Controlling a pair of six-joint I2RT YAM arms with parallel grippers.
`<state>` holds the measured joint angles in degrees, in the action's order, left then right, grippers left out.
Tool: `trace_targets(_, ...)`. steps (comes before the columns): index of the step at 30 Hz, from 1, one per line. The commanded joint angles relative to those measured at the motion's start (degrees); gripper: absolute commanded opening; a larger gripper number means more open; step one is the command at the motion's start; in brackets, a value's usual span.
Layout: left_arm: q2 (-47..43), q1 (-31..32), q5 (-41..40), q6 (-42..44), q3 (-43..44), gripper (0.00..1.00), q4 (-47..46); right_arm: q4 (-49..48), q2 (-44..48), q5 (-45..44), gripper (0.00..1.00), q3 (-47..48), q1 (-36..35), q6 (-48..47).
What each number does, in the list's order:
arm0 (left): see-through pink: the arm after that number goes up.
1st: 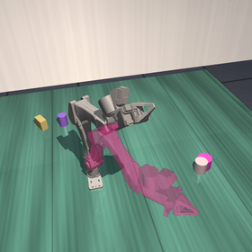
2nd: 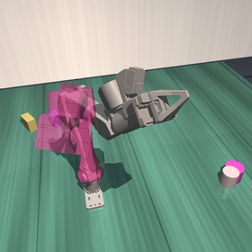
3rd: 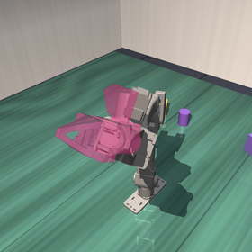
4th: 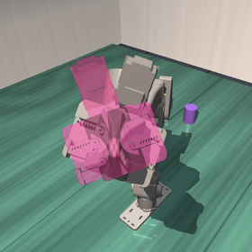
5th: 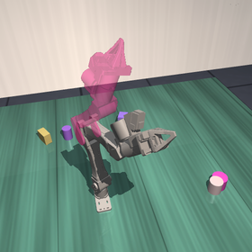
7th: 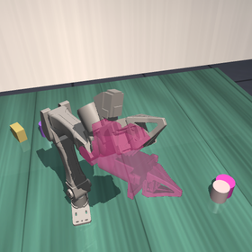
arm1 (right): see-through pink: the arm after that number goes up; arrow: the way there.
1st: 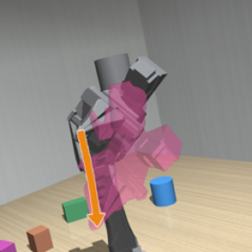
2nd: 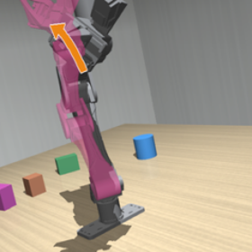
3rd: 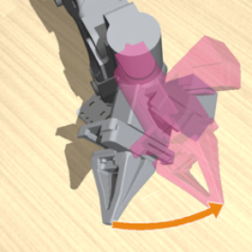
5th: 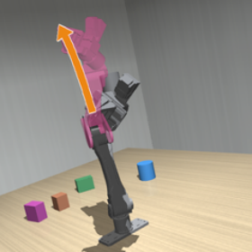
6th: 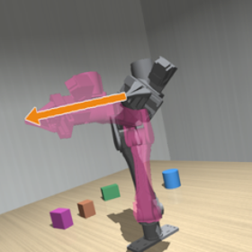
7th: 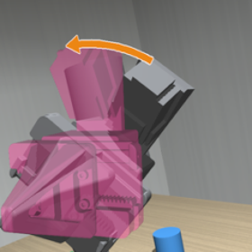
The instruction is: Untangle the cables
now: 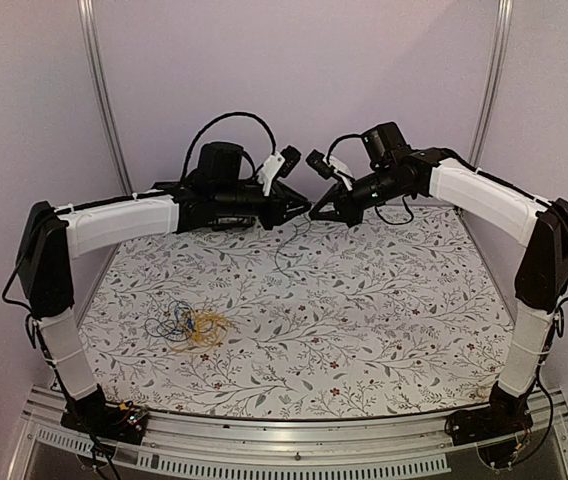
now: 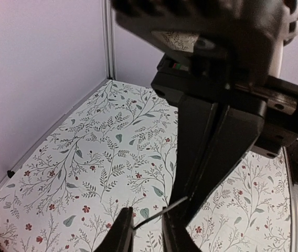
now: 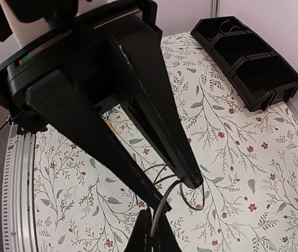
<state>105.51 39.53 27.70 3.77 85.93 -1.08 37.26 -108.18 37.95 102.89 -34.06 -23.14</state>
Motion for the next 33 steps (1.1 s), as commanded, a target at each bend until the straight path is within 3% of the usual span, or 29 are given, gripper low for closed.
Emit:
trace_targets(1,1.0,-0.1,-0.4,1.4,1.9,0.17,0.7,-0.4,-0.2,-0.6,0.00,1.2,0.1,0.3)
trace_targets(9,1.2,-0.6,-2.0,2.3,1.5,0.00,-0.1,-0.4,-0.4,-0.9,0.00,1.1,0.1,0.2)
trace_targets(11,1.4,-1.1,-4.5,1.9,1.3,0.00,-0.8,-0.3,-0.4,-1.5,0.18,1.0,0.0,0.2)
trace_targets(13,1.5,-2.1,-7.1,1.2,1.4,0.00,-1.3,-0.7,0.0,-3.3,0.42,0.4,0.1,0.1)
trace_targets(15,1.6,-3.6,-9.7,0.4,1.9,0.00,-1.5,-1.0,0.7,-5.7,0.55,-0.6,0.1,0.0)
trace_targets(27,5.2,-14.9,-32.6,-5.1,8.6,0.00,0.7,0.5,4.5,-7.9,0.57,-7.5,0.6,-1.5)
trace_targets(33,8.9,-21.7,-37.9,-7.8,14.7,0.00,-0.2,1.4,5.6,-7.9,0.57,-10.4,0.6,-1.7)
